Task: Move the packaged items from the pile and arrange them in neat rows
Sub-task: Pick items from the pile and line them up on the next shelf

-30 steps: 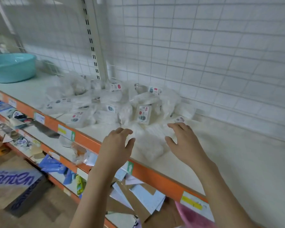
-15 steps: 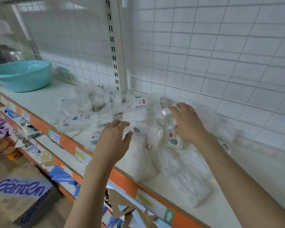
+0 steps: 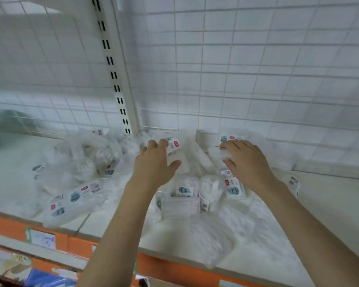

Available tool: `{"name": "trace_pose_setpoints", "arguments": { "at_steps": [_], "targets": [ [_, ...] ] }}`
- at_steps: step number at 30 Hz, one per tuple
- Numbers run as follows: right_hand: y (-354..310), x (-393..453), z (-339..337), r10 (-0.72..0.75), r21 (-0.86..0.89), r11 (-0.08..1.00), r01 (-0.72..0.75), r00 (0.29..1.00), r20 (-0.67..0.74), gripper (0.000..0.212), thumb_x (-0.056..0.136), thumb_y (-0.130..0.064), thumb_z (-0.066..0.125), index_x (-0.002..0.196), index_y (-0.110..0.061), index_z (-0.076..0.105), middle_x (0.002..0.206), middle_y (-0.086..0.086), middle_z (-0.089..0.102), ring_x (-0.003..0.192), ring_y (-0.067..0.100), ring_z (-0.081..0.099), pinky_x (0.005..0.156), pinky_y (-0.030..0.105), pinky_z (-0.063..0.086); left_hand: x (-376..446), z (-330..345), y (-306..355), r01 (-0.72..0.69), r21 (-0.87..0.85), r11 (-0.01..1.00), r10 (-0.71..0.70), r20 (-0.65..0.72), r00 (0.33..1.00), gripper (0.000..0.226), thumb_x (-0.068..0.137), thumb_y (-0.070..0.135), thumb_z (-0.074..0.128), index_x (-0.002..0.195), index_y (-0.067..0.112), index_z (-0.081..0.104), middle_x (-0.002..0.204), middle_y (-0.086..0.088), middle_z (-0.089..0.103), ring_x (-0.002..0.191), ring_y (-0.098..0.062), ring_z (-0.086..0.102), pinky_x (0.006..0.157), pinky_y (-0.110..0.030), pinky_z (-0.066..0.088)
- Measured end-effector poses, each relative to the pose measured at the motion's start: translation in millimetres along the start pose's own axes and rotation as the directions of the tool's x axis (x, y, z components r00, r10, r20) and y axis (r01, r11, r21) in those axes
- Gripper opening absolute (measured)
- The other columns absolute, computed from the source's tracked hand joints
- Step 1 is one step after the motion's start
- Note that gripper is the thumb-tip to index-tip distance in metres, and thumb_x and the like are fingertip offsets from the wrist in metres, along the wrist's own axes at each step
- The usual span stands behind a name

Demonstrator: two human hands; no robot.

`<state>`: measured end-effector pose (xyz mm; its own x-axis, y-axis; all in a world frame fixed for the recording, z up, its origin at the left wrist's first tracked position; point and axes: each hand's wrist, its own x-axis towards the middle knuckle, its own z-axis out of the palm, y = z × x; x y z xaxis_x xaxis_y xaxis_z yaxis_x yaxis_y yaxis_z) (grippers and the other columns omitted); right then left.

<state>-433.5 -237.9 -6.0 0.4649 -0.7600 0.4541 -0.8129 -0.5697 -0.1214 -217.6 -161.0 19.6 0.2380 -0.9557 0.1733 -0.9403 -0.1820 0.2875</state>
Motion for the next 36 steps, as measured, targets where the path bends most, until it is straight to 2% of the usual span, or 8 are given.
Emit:
{"name": "trace_pose_setpoints", "arguments": {
  "at_steps": [5, 10, 14, 19, 23, 28, 32, 36],
  "targets": [
    [3, -26, -10, 0.097, 0.102, 0.991, -0.087, 0.991, -0.091, 0.035, 0.072, 0.006, 0.060, 0.104, -0.005, 0.052, 0.112, 0.010, 0.053, 0.085, 0.029, 0.058, 0.061, 0.028, 0.042, 10, 11, 0, 0.064, -0.193, 0.979, -0.016, 0.242, 0.970, 0.091, 0.077, 0.053, 0.063, 0.142, 0.014, 0.012, 0.131, -0.014, 0.046, 0.119, -0.031, 0.045, 0.094, -0.040, 0.041],
    [-1, -39, -11, 0.198, 0.168, 0.971, -0.170, 0.966, -0.169, 0.033, 0.081, -0.001, 0.061, 0.110, 0.000, 0.046, 0.108, 0.016, 0.054, 0.075, 0.031, 0.058, 0.059, 0.029, 0.040, 12, 6, 11, -0.085, -0.300, 0.950, 0.105, 0.052, 0.993, 0.074, 0.072, 0.034, 0.076, 0.130, 0.011, 0.038, 0.124, -0.009, 0.051, 0.112, -0.024, 0.049, 0.084, -0.027, 0.037],
    [1, -45, -13, 0.213, 0.120, 0.975, -0.188, 0.945, -0.247, 0.028, 0.083, -0.007, 0.061, 0.106, -0.004, 0.047, 0.096, 0.011, 0.062, 0.073, 0.031, 0.060, 0.056, 0.031, 0.042, 19, -3, 16, -0.271, -0.363, 0.891, 0.261, -0.079, 0.962, 0.055, 0.068, 0.023, 0.079, 0.116, 0.012, 0.053, 0.110, -0.002, 0.052, 0.097, -0.017, 0.048, 0.073, -0.015, 0.030],
    [7, -58, -17, 0.297, 0.103, 0.955, -0.279, 0.913, -0.280, 0.030, 0.081, -0.011, 0.063, 0.106, -0.005, 0.047, 0.097, 0.008, 0.063, 0.084, 0.030, 0.061, 0.061, 0.029, 0.043, 33, -1, 31, -0.401, -0.335, 0.852, 0.430, 0.013, 0.903, 0.035, 0.072, 0.012, 0.069, 0.105, 0.010, 0.056, 0.098, 0.002, 0.043, 0.091, -0.017, 0.046, 0.068, -0.018, 0.030],
    [9, -69, -18, 0.326, 0.120, 0.945, -0.305, 0.905, -0.274, 0.033, 0.080, -0.005, 0.064, 0.108, -0.003, 0.047, 0.100, 0.009, 0.062, 0.081, 0.029, 0.061, 0.063, 0.028, 0.041, 43, 15, 44, -0.273, -0.391, 0.879, 0.309, 0.032, 0.950, 0.022, 0.080, 0.025, 0.060, 0.095, 0.009, 0.061, 0.097, 0.001, 0.043, 0.090, -0.018, 0.049, 0.074, -0.020, 0.032],
    [9, -73, -13, 0.341, 0.127, 0.939, -0.319, 0.911, -0.231, 0.037, 0.078, 0.003, 0.061, 0.111, -0.009, 0.047, 0.108, 0.004, 0.058, 0.056, 0.022, 0.057, 0.068, 0.044, 0.052, 52, 30, 51, -0.218, -0.343, 0.914, 0.222, -0.028, 0.975, 0.044, 0.087, 0.048, 0.053, 0.106, 0.009, 0.063, 0.115, -0.009, 0.047, 0.100, -0.021, 0.054, 0.080, -0.021, 0.034],
    [11, -71, -6, 0.337, 0.144, 0.938, -0.317, 0.930, -0.150, 0.042, 0.075, 0.007, 0.058, 0.111, -0.014, 0.052, 0.117, 0.003, 0.052, 0.074, 0.020, 0.060, 0.075, 0.036, 0.045, 59, 35, 60, -0.175, -0.326, 0.929, 0.224, 0.118, 0.967, 0.052, 0.091, 0.052, 0.040, 0.125, 0.015, 0.056, 0.132, -0.011, 0.043, 0.116, -0.025, 0.048, 0.096, -0.031, 0.036],
    [14, -70, -2, 0.317, 0.146, 0.943, -0.300, 0.942, -0.114, 0.045, 0.072, 0.011, 0.059, 0.111, -0.011, 0.057, 0.122, 0.005, 0.049, 0.094, 0.024, 0.059, 0.074, 0.021, 0.039, 63, 37, 68, -0.100, -0.294, 0.951, 0.178, 0.251, 0.952, 0.054, 0.094, 0.053, 0.029, 0.135, 0.022, 0.046, 0.140, -0.016, 0.026, 0.112, -0.031, 0.052, 0.097, -0.036, 0.037]
  ]
}}
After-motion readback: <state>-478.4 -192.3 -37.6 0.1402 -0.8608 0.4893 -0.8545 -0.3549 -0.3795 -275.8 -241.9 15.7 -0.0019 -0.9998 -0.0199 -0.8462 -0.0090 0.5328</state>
